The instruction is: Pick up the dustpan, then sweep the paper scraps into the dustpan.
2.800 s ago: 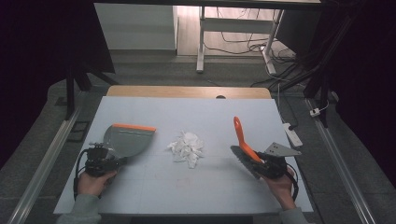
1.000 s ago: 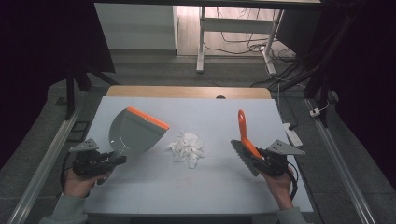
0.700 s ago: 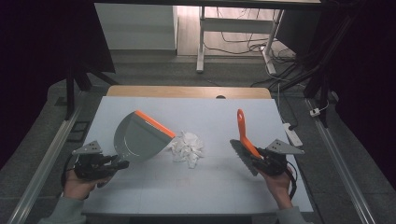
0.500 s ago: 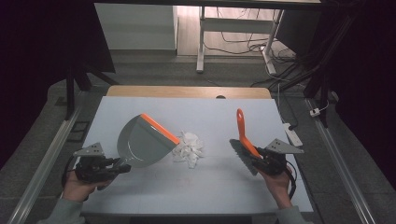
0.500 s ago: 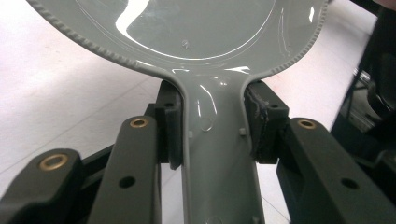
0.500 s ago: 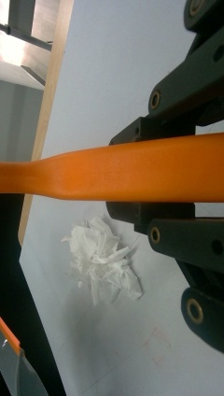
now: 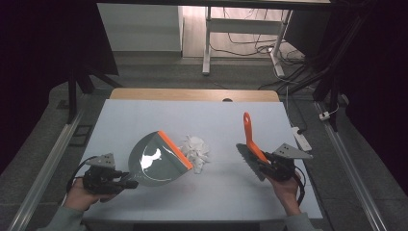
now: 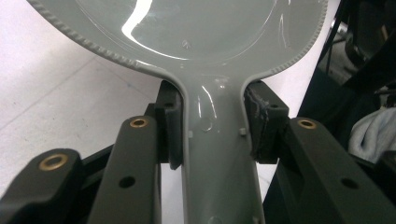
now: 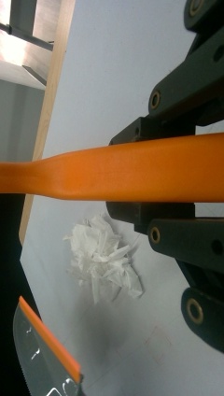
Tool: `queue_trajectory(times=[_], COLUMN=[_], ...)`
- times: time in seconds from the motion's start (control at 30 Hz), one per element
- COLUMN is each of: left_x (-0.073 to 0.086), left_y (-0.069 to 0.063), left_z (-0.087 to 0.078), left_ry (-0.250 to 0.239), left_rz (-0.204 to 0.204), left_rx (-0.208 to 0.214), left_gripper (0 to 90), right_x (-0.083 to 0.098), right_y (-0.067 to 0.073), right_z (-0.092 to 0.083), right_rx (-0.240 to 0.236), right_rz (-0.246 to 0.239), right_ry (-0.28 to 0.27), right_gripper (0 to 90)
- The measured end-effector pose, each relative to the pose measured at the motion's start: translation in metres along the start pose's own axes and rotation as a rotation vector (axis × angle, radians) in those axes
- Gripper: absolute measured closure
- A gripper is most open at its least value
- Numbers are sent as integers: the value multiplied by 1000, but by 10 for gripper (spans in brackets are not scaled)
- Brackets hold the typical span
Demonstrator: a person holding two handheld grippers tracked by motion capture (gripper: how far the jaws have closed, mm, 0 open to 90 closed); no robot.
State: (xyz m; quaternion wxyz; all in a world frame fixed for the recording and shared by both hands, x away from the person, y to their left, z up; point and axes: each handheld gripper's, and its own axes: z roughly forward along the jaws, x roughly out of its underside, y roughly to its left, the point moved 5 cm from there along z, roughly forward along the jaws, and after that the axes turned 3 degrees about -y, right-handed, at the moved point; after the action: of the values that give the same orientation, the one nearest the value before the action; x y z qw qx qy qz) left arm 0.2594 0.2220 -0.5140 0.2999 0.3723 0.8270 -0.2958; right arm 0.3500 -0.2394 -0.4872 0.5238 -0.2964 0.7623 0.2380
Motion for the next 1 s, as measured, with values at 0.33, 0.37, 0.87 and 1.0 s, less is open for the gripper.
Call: queue_trajectory(times=[0.33,0.37,0.87,1.0], left_x=[2,2,16,17], left_y=[-3,-2,1,0], left_z=[-4,-4,-4,-3], left_ry=[6,12,79,87], left_rz=[7,8,-11,-15], left_rx=[0,0,5,2], left_gripper=[618,618,617,617], right_x=[-4,-5,-20,-25], right_y=[4,5,17,23], right_z=[5,7,42,54], right_rx=[-3,-4,-29,-46], right_rz=[-2,-2,-14,-16], right_ry=[-6,-6,7,7], right_gripper=[699,699,699,699])
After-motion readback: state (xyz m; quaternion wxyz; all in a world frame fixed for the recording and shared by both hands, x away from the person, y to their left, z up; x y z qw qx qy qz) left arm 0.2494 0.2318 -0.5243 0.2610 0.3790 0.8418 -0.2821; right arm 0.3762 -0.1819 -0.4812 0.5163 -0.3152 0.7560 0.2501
